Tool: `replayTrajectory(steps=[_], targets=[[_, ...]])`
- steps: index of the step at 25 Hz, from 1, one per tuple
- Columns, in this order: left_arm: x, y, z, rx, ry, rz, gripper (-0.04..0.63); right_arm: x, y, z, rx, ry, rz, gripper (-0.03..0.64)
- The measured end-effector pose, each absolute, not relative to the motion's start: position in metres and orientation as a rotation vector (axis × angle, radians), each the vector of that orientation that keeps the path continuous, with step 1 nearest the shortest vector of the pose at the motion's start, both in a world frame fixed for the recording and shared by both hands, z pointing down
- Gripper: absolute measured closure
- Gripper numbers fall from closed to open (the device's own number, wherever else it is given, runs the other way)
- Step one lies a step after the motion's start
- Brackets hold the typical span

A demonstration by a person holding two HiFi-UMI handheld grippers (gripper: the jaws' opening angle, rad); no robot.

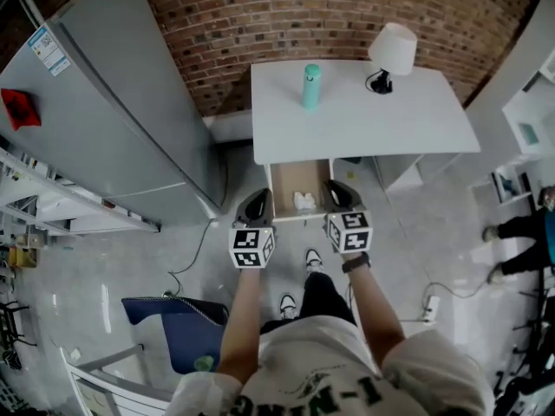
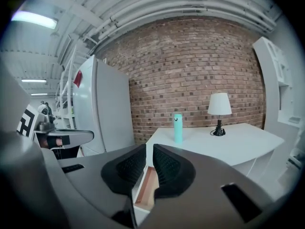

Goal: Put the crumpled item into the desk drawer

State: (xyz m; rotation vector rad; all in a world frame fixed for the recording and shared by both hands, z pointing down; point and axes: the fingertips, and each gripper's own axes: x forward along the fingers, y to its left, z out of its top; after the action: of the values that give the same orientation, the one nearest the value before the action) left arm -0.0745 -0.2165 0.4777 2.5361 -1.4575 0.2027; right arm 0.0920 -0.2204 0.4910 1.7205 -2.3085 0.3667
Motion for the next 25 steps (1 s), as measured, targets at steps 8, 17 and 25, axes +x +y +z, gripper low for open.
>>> replayTrajectory(steps=[8, 17, 25], targets=[[-0.080, -0.182, 0.417, 2.595, -1.500, 0.175, 0.595, 0.090, -0.181, 0.433, 1.823, -2.338, 0.313, 0.593], [-0.077, -0.149, 0.374, 2.691, -1.539, 0.147, 0.595, 0.097, -0.146, 0.385, 1.902, -2.382, 0.210, 0.612], [-0.083, -0.140, 0.356, 2.714, -1.560, 0.120, 0.595, 0.094, -0.130, 0.373, 1.914, -2.384, 0.162, 0.614]])
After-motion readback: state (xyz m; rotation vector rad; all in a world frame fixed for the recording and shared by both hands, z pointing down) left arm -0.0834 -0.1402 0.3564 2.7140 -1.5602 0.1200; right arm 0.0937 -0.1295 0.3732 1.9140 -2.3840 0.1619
